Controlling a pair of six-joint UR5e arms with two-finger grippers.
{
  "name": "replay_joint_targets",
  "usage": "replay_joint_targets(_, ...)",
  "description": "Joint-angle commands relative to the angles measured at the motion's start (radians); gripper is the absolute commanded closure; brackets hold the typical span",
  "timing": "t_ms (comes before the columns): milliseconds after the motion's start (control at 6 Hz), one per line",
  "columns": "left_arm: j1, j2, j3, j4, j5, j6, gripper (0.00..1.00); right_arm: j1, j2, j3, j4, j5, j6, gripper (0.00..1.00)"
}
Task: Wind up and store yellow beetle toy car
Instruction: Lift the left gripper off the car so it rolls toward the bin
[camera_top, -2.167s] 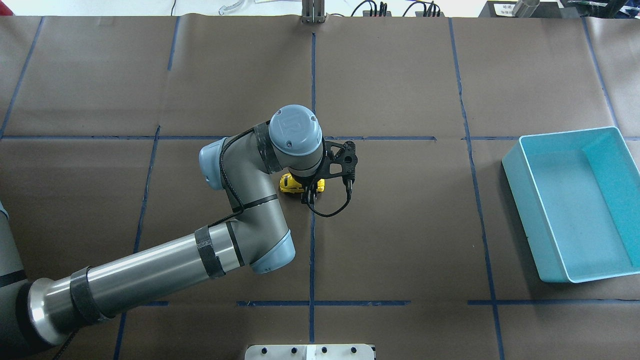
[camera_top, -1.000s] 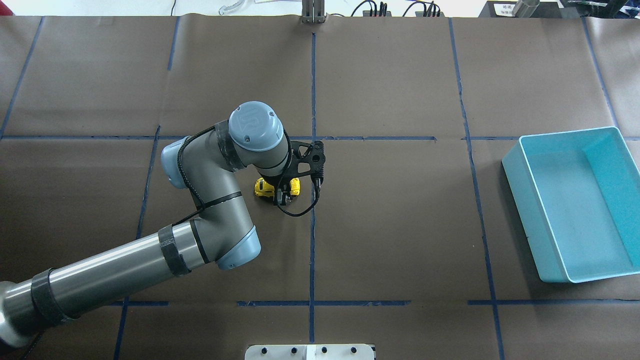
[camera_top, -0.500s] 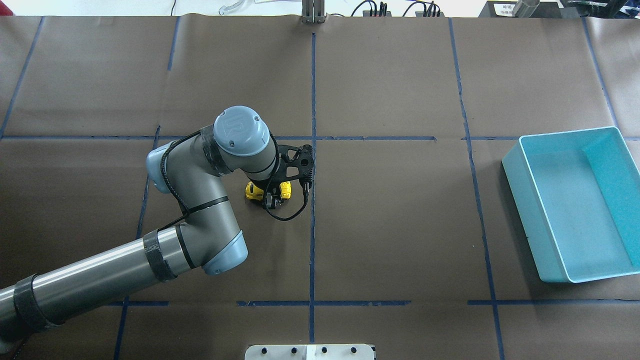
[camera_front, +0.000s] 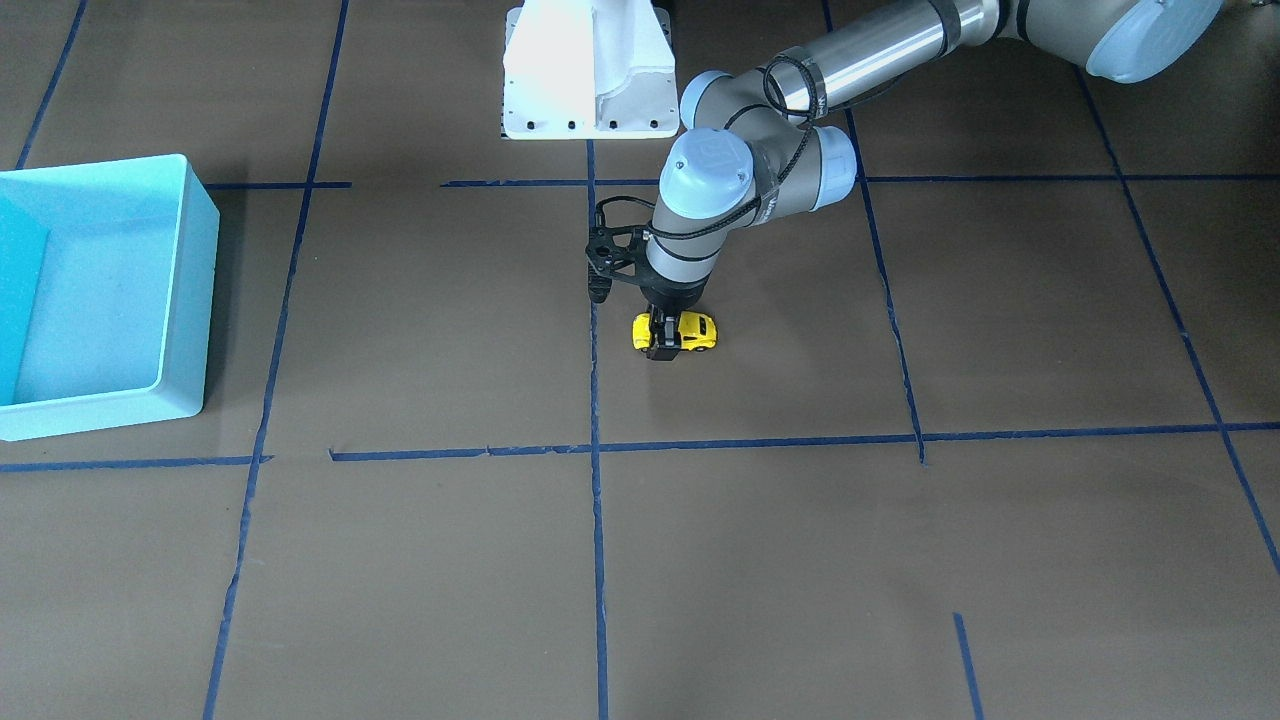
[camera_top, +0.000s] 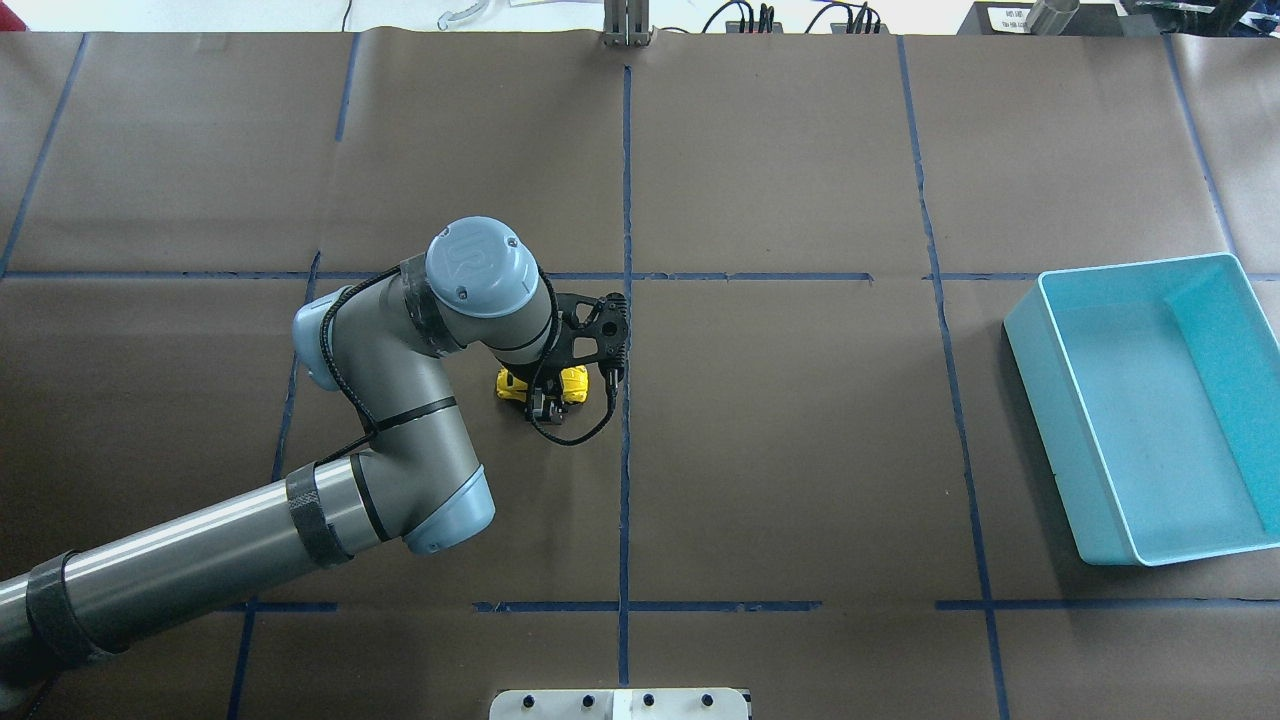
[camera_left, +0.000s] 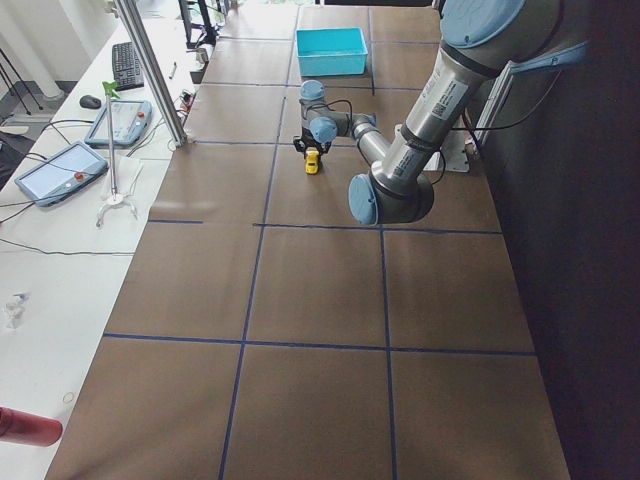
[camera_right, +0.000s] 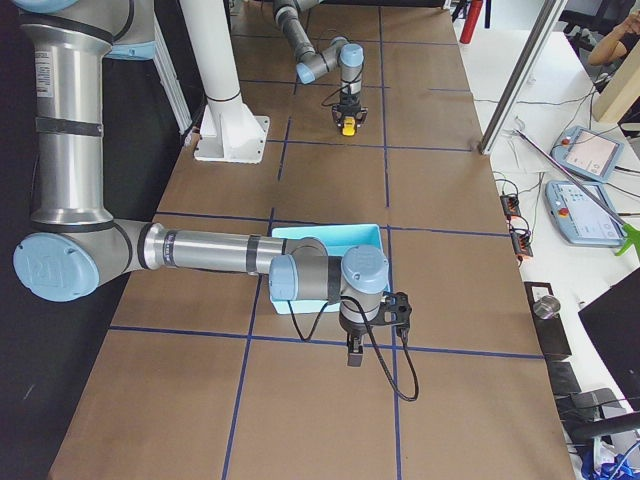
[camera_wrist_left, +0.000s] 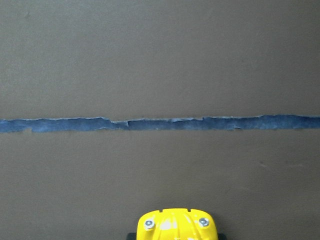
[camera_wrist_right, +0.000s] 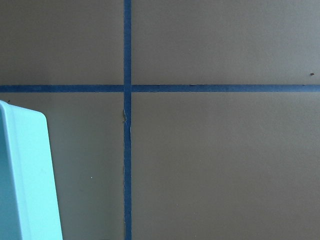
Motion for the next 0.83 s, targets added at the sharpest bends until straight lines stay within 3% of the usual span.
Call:
replay_joint_targets(0, 0.001, 0.001, 0.000, -0.005, 0.001, 0.003, 0.00, 0.000, 0.000, 0.001, 0.000, 0.000, 0.000, 0.00)
replay_joint_targets(667, -0.005, -0.002, -0.001, 0.005, 0.006, 0.004, 0.00, 0.000, 0.000, 0.001, 0.000, 0.001, 0.000, 0.00)
